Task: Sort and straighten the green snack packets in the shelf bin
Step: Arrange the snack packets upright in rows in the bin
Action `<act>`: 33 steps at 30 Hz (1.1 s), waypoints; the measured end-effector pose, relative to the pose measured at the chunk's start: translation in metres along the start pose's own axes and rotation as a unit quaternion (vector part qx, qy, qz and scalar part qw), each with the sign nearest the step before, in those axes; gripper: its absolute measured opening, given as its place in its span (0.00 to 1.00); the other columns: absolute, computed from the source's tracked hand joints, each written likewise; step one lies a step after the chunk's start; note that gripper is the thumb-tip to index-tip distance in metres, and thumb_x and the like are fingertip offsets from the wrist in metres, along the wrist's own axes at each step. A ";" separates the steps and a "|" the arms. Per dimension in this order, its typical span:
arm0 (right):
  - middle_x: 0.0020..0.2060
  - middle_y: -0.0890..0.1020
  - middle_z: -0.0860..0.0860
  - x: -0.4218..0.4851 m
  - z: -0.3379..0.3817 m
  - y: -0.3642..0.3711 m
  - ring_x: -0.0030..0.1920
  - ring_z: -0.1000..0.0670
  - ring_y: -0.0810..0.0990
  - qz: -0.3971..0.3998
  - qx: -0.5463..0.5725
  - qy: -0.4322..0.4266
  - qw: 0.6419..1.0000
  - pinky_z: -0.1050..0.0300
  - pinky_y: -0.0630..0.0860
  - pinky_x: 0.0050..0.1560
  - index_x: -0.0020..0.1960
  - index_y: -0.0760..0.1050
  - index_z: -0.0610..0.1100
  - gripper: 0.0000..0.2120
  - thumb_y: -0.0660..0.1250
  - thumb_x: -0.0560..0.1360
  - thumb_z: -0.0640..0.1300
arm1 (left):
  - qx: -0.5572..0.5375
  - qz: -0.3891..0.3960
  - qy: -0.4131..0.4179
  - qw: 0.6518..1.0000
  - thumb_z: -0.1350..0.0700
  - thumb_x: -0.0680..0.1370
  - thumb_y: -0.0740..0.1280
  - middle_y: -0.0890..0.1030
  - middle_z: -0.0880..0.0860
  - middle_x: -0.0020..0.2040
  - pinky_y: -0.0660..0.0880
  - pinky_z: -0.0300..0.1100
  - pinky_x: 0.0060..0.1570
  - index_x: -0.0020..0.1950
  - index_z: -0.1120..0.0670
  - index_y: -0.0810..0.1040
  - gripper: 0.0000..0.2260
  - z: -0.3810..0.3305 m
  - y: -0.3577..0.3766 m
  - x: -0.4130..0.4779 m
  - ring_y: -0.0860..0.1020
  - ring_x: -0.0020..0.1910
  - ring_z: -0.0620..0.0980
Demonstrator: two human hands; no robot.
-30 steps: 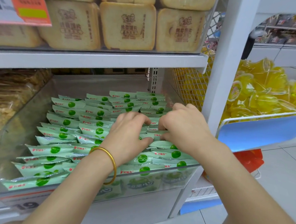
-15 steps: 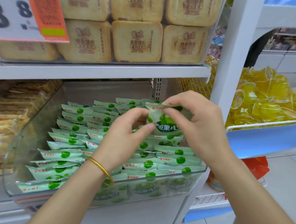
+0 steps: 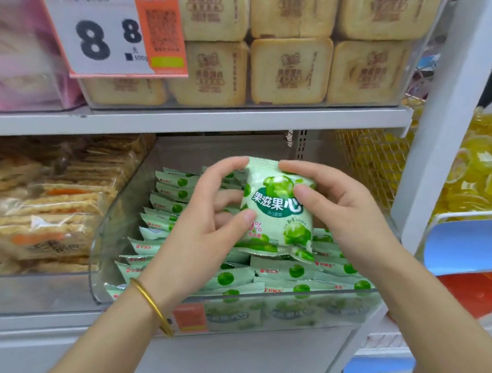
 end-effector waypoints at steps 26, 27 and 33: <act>0.46 0.84 0.49 -0.003 -0.013 -0.006 0.42 0.50 0.82 0.005 0.042 0.050 0.998 0.58 0.79 0.33 0.56 0.79 0.48 0.13 0.61 0.77 0.37 | 0.008 0.114 -0.035 0.993 0.61 0.67 0.69 0.74 0.44 0.66 0.75 0.53 0.60 0.65 0.26 0.63 0.37 0.004 0.017 -0.006 0.80 0.54 0.51; 0.47 0.84 0.49 -0.003 -0.013 -0.007 0.43 0.49 0.82 0.004 0.043 0.049 0.998 0.57 0.79 0.34 0.56 0.79 0.48 0.13 0.61 0.77 0.37 | 0.004 0.113 -0.035 0.993 0.61 0.67 0.69 0.75 0.43 0.65 0.74 0.53 0.60 0.65 0.26 0.63 0.37 0.004 0.017 -0.006 0.80 0.54 0.51; 0.48 0.84 0.46 -0.004 -0.013 -0.012 0.46 0.46 0.83 -0.012 0.051 0.041 0.998 0.52 0.81 0.37 0.55 0.79 0.47 0.12 0.62 0.76 0.38 | -0.013 0.096 -0.021 0.995 0.72 0.72 0.68 0.71 0.28 0.61 0.76 0.49 0.57 0.68 0.32 0.62 0.39 0.001 0.019 -0.003 0.80 0.55 0.48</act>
Point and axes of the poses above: each hand's wrist, its own x-axis towards the middle knuckle, its own y-axis out of the palm, z = x × y, the point moved 8 cm from there along x, towards the middle knuckle
